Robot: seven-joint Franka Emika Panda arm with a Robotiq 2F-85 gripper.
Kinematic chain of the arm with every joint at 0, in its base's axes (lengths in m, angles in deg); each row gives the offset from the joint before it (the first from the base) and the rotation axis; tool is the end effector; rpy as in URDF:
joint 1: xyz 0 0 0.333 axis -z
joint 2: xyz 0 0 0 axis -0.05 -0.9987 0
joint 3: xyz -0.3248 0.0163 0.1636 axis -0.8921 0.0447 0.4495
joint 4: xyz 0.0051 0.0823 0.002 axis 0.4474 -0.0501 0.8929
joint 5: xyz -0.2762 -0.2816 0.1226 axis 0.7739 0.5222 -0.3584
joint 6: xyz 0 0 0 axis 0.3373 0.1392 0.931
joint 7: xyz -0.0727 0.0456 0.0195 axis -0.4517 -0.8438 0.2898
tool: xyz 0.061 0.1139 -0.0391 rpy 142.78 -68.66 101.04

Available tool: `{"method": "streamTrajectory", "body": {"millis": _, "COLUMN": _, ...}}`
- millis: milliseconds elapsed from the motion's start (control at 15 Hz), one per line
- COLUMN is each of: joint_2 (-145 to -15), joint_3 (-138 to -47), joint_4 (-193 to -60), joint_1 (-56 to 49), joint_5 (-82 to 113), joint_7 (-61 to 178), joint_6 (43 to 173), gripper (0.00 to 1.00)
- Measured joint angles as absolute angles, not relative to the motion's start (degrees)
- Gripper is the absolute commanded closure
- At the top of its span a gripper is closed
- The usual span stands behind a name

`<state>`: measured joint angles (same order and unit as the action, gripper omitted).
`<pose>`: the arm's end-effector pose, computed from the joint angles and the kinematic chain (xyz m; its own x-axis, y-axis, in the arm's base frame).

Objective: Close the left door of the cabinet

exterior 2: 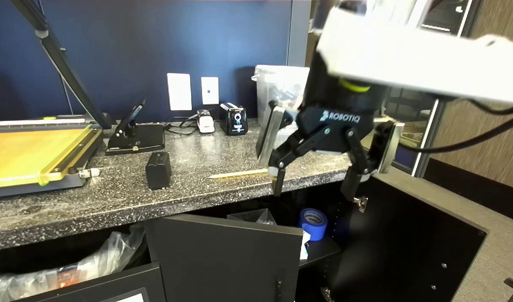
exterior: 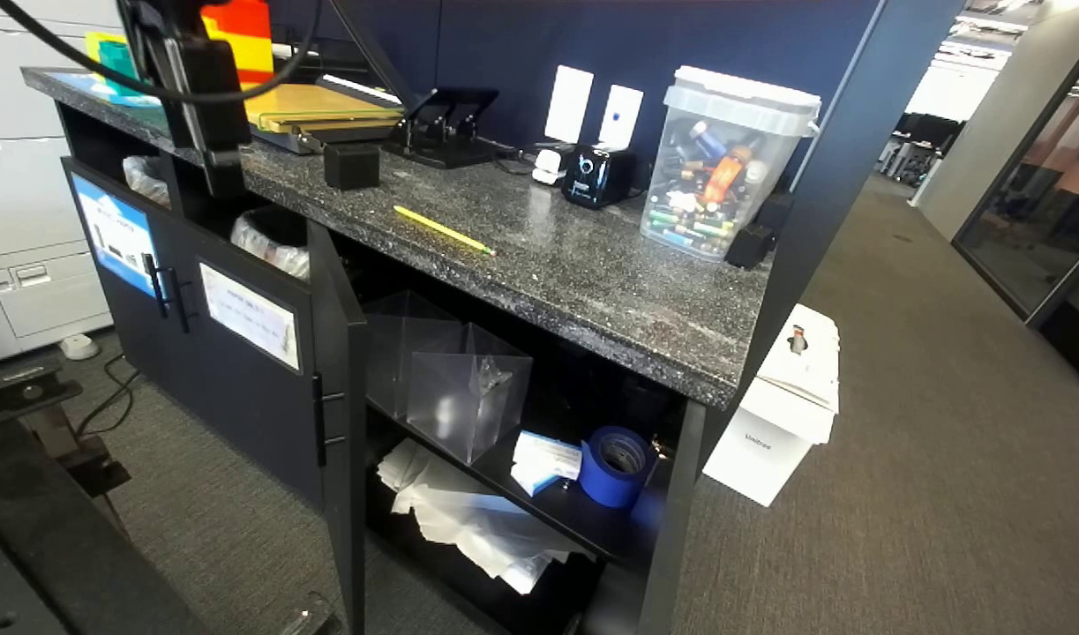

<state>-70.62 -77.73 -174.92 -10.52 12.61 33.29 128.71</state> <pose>0.4896 0.1633 0.2614 0.9727 -0.2107 0.0972 -0.2028 -0.9755 -0.0851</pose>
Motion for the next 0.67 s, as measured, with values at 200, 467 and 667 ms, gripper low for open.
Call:
{"method": "streamTrajectory", "body": {"millis": 200, "joint_2": -81.81, "joint_3": -81.23, "joint_4": -167.64, "joint_1": -13.1, "joint_5": 16.34, "joint_7": 29.13, "joint_6": 129.58, "gripper": 0.0}}
{"method": "streamTrajectory", "body": {"millis": 467, "joint_2": -97.05, "joint_3": -85.4, "joint_4": -155.75, "joint_1": -17.08, "joint_5": 15.68, "joint_7": 28.74, "joint_6": 129.45, "gripper": 0.0}}
{"method": "streamTrajectory", "body": {"millis": 667, "joint_2": -107.43, "joint_3": -86.36, "joint_4": -146.27, "joint_1": -18.49, "joint_5": 13.82, "joint_7": 28.82, "joint_6": 127.81, "gripper": 0.0}}
